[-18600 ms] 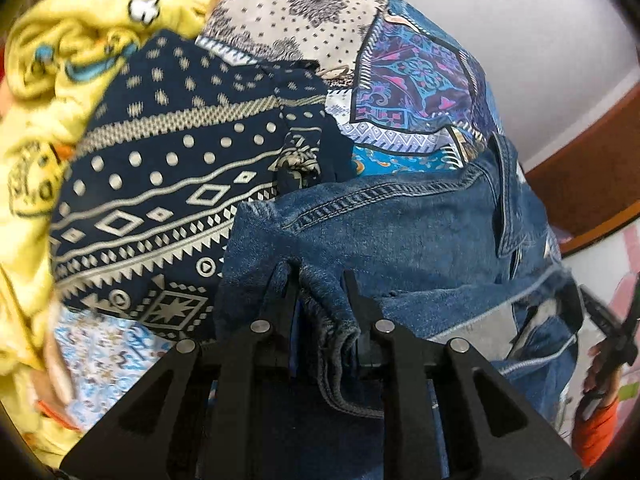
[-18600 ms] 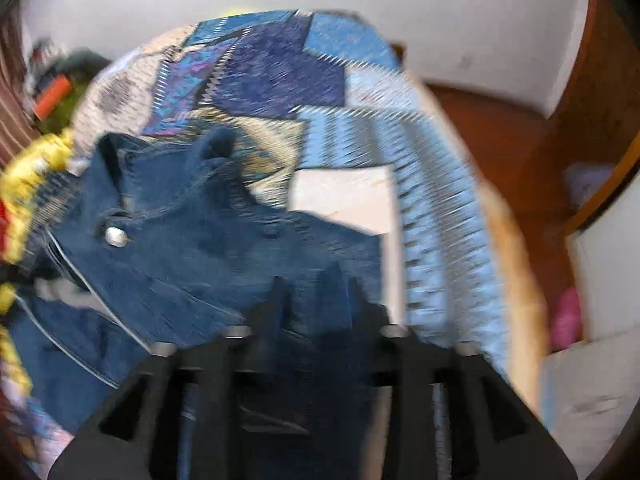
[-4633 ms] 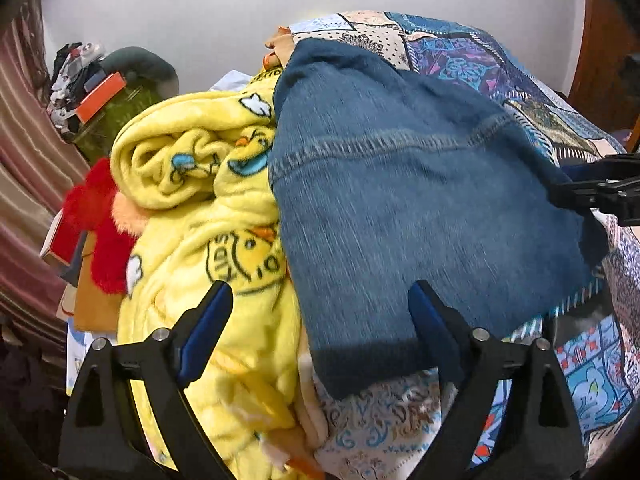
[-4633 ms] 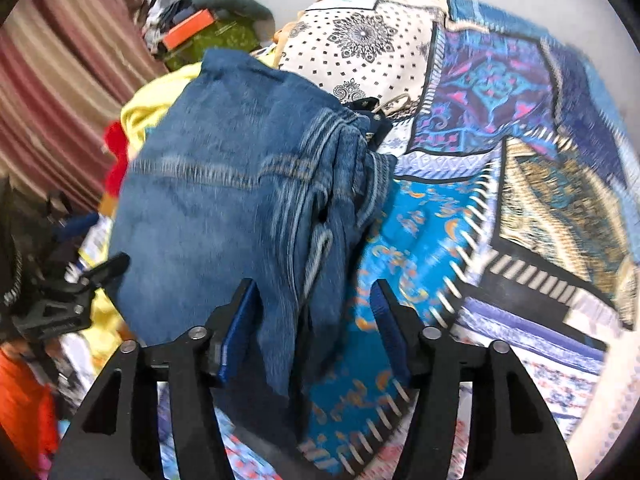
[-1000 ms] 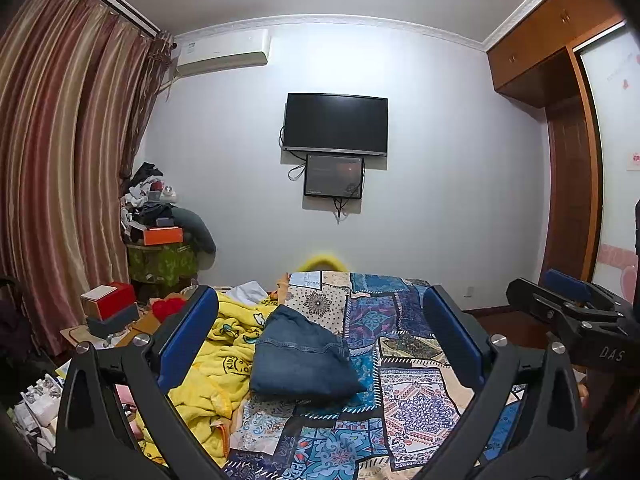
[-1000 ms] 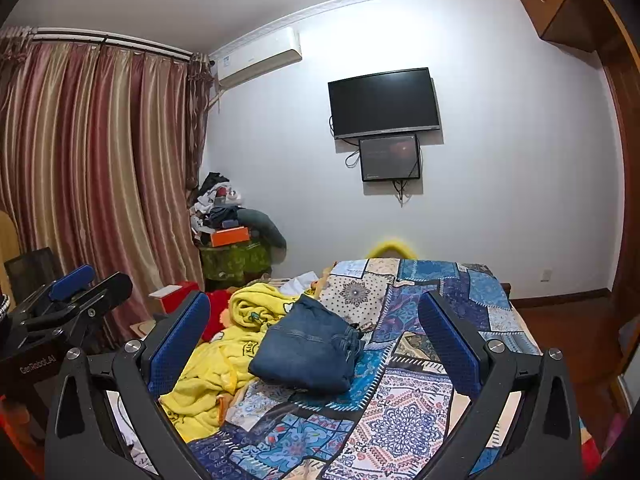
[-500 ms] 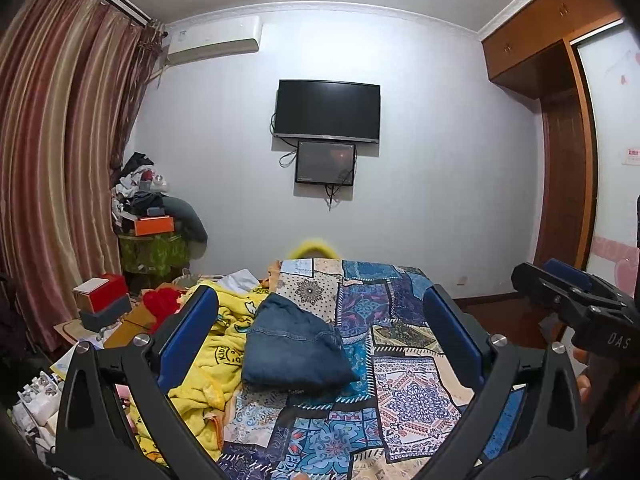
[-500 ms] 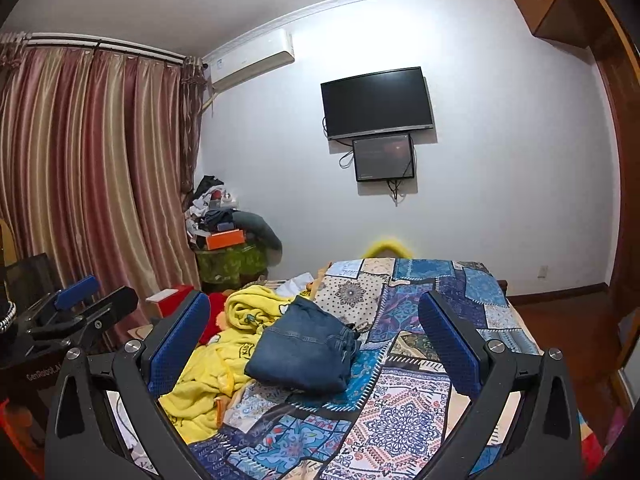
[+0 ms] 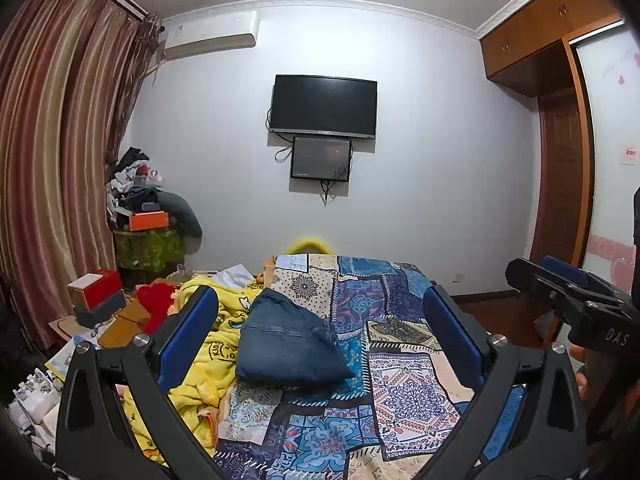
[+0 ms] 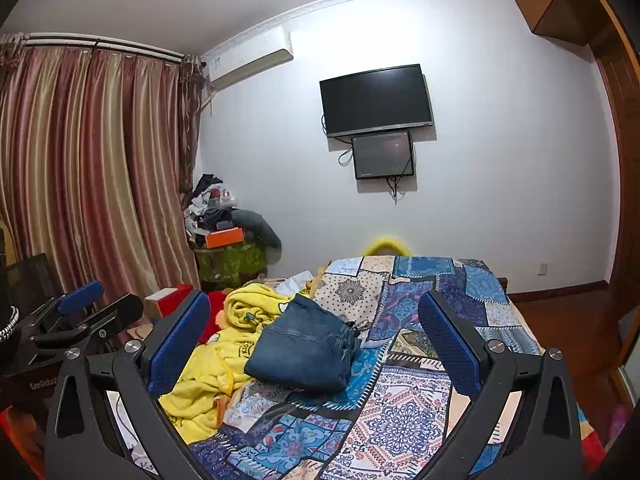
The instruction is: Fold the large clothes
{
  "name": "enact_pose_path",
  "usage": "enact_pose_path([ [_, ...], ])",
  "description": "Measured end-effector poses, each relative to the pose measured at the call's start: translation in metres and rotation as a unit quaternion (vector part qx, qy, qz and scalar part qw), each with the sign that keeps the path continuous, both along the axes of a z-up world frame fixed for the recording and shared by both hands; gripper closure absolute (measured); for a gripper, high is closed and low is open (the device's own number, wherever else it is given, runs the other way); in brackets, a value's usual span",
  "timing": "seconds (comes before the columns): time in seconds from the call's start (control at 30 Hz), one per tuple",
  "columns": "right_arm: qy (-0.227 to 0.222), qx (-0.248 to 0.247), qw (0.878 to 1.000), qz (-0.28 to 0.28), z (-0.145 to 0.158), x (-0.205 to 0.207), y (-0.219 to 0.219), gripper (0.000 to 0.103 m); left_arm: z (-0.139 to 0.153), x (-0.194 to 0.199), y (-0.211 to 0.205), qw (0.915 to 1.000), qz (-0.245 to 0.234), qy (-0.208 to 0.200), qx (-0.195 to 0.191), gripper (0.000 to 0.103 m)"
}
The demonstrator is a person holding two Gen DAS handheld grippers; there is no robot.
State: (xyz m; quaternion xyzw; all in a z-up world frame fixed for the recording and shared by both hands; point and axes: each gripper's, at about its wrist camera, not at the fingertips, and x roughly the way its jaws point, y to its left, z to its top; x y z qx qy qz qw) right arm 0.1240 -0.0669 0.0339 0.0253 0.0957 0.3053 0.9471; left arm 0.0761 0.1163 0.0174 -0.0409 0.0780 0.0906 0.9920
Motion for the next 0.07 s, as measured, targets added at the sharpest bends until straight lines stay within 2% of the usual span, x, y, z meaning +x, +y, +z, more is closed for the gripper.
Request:
enact_pose_path([
  [0.07,0.001,-0.002,1.000,0.000,-0.0002,0.0003,0.0013,0.000,-0.0016,0.0011,0.0021,1.0000,0.000,0.002,0.000,0.000],
])
